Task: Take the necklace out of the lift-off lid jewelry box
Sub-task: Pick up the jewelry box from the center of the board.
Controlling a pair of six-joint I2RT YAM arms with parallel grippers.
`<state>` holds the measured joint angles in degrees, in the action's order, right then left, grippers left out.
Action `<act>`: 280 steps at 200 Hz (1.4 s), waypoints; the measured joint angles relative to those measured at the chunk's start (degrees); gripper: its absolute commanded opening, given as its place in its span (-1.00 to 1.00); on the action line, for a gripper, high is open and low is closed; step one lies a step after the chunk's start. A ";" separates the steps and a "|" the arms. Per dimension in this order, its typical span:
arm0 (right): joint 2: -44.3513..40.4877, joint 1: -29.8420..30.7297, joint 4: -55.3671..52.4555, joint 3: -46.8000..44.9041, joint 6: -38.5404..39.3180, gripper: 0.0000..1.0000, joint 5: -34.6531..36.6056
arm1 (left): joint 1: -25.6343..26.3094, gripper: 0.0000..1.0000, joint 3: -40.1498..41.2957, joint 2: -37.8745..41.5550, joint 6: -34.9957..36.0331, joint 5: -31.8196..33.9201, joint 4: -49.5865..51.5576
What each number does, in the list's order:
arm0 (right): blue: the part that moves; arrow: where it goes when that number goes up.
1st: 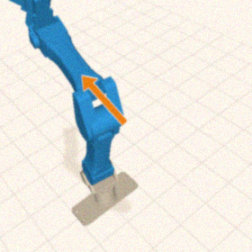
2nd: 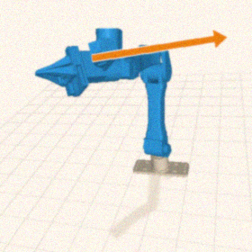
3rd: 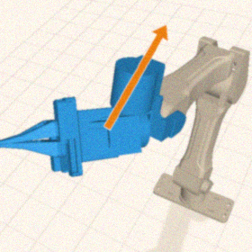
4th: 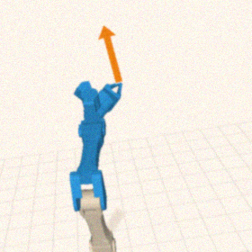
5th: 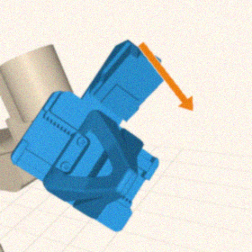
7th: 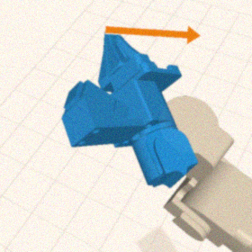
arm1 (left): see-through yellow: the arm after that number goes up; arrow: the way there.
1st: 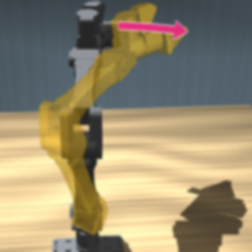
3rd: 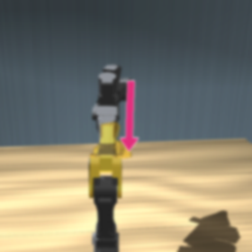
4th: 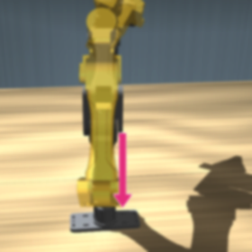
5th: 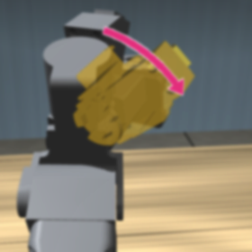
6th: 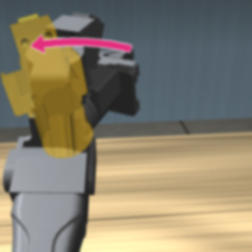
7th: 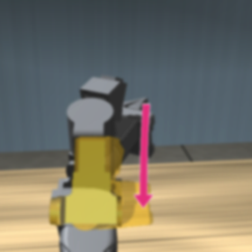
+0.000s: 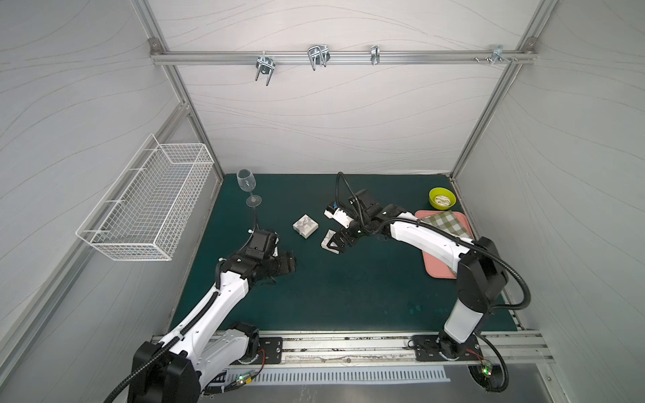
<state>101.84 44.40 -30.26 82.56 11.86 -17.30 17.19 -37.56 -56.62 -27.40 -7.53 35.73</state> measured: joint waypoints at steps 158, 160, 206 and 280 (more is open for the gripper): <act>20.98 1.25 -10.19 16.06 6.64 0.98 11.87 | 0.87 0.68 7.39 4.61 0.09 -3.56 -10.91; 21.05 1.25 -10.08 16.09 6.71 0.98 12.15 | 0.87 0.68 7.39 4.59 0.13 -3.56 -10.95; 23.58 1.29 -9.60 19.10 7.04 0.98 13.33 | 0.87 0.67 7.39 2.73 0.39 -3.65 -12.31; 25.07 1.29 -9.77 19.39 7.23 0.72 11.04 | 0.87 0.66 7.58 2.03 0.39 -3.63 -13.38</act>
<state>126.91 45.69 -40.03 101.95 19.09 -6.26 18.06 -29.98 -54.59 -27.00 -11.16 22.35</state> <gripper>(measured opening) 0.878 0.833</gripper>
